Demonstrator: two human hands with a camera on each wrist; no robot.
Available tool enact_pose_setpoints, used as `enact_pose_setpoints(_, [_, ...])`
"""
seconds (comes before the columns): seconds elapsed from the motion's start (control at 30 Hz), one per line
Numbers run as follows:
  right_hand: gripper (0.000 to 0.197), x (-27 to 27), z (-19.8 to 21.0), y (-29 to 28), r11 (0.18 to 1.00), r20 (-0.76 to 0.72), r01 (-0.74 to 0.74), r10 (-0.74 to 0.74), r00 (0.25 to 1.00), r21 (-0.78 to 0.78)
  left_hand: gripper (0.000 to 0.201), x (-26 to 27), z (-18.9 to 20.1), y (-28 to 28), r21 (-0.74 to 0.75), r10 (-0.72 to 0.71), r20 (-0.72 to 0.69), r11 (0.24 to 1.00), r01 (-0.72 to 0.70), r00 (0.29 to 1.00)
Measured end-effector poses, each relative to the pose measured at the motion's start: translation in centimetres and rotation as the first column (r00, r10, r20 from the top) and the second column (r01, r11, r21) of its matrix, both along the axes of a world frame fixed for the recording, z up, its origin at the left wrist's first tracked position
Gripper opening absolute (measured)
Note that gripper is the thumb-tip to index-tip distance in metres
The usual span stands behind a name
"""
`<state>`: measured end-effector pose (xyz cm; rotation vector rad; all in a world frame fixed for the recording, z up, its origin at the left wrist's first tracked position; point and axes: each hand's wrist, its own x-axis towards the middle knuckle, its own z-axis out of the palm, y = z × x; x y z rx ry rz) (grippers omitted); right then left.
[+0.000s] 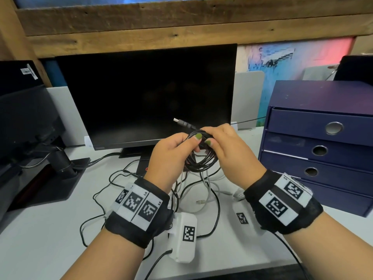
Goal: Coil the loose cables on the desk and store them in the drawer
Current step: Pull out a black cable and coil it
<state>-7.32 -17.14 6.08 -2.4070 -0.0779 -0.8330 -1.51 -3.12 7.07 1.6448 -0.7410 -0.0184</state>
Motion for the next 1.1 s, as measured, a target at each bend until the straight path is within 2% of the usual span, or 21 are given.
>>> enact_pose_setpoints(0.1, [0.028,-0.1,0.1,-0.2,0.986,-0.047,-0.033,0.041,0.998,0.164,0.032,0.0,0.0,0.1,-0.013,-0.03,-0.014,0.999,0.03,0.999])
enact_pose_setpoints(0.2, [0.023,-0.2,0.1,0.2,0.971,-0.084,-0.062,0.083,0.993,0.229,0.038,0.3,-0.1,0.2,-0.031,-0.052,-0.019,0.998,0.052,0.998])
enact_pose_setpoints(0.37, [0.023,-0.2,0.0,0.4,0.928,-0.056,-0.114,0.143,0.988,0.354,0.042,0.6,-0.4,0.0,-0.072,-0.059,-0.078,0.996,0.053,0.995])
enact_pose_setpoints(0.47, [0.026,-0.1,-0.1,0.4,0.879,-0.04,-0.152,0.191,0.981,0.451,0.039,1.0,-0.8,0.0,-0.121,-0.089,-0.172,0.99,0.069,0.981])
enact_pose_setpoints(0.6, [0.029,0.0,-0.1,0.3,0.885,-0.033,-0.167,0.202,0.979,0.435,0.03,1.1,-1.5,0.1,-0.235,-0.213,-0.266,0.96,0.152,0.94])
enact_pose_setpoints(0.77, [0.032,-0.1,0.0,0.0,0.896,-0.087,-0.15,0.204,0.975,0.417,0.026,1.4,-1.5,0.4,-0.161,-0.235,-0.193,0.965,0.205,0.953])
enact_pose_setpoints(0.87, [0.03,-0.1,0.1,-0.1,0.881,-0.129,-0.147,0.227,0.965,0.449,0.025,1.8,-1.7,0.5,-0.14,-0.241,-0.199,0.966,0.216,0.95])
enact_pose_setpoints(1.0, [0.03,0.0,0.0,-0.1,0.817,-0.13,-0.172,0.287,0.949,0.551,0.024,2.6,-2.4,0.8,-0.251,-0.332,-0.273,0.931,0.266,0.903])
enact_pose_setpoints(1.1, [0.03,0.2,-0.6,0.1,0.785,-0.121,-0.164,0.29,0.949,0.597,0.026,2.6,-2.1,0.7,-0.265,-0.307,-0.319,0.937,0.226,0.897])
